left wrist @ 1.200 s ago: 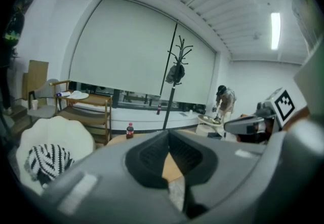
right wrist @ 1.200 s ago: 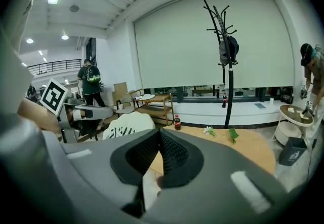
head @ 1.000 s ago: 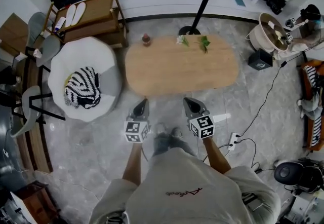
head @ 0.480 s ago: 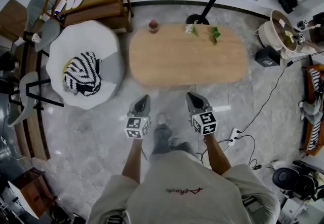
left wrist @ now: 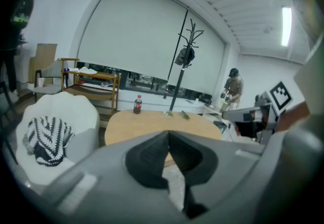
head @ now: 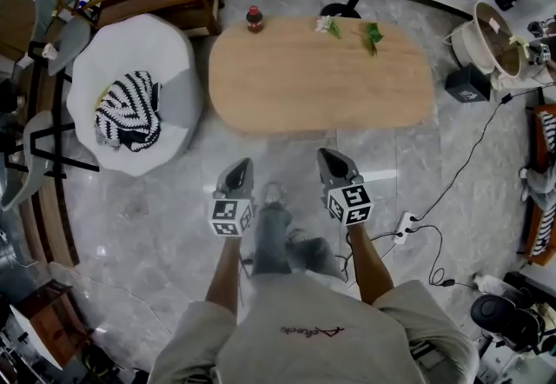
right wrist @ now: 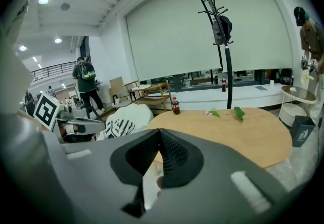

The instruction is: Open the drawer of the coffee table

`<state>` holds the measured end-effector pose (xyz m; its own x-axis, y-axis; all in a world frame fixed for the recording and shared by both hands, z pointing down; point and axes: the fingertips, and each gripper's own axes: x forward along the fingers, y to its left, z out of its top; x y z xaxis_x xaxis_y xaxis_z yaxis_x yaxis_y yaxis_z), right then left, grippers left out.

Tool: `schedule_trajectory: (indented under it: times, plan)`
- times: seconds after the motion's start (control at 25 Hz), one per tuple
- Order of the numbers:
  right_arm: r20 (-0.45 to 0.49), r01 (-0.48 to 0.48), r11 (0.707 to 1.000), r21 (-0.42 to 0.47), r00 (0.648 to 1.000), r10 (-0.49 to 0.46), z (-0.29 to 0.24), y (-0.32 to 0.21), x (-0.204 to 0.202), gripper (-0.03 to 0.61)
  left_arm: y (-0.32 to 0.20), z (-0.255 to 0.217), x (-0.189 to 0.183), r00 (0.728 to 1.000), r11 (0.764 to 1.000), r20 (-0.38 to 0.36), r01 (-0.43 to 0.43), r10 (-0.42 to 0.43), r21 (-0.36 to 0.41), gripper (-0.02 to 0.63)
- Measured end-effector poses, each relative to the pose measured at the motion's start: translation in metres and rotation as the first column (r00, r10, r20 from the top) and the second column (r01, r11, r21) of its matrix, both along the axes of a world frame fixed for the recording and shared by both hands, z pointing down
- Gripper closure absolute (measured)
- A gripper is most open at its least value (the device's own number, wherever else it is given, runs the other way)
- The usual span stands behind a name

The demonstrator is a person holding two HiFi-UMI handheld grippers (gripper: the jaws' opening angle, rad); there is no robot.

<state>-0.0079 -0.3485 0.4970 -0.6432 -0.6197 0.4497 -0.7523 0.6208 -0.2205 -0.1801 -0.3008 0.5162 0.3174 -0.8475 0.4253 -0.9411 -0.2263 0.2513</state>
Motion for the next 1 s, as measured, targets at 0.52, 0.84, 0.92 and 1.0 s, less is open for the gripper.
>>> schedule_trajectory:
  times: [0.52,0.84,0.92,1.0]
  plan:
    - [0.010,-0.012,0.997,0.071,1.000,0.011,0.196,-0.028,0.041,0.574,-0.021,0.201,-0.009,0.998,0.999,0.062,0.011,-0.013,0.039,0.611]
    - [-0.022,0.028,0.993,0.114,0.999,-0.026,0.327,-0.047,0.036,0.574,-0.038,0.324,-0.032,0.996,0.997,0.092,0.010,-0.016,0.071,0.611]
    - [-0.036,0.043,0.991,0.125,0.999,-0.039,0.356,-0.050,0.037,0.574,-0.040,0.353,-0.033,0.995,0.997,0.095,-0.001,-0.007,0.077,0.611]
    - [-0.051,0.062,0.989,0.136,0.997,-0.056,0.381,-0.053,0.038,0.574,-0.043,0.381,-0.032,0.995,0.997,0.097,-0.014,0.006,0.082,0.611]
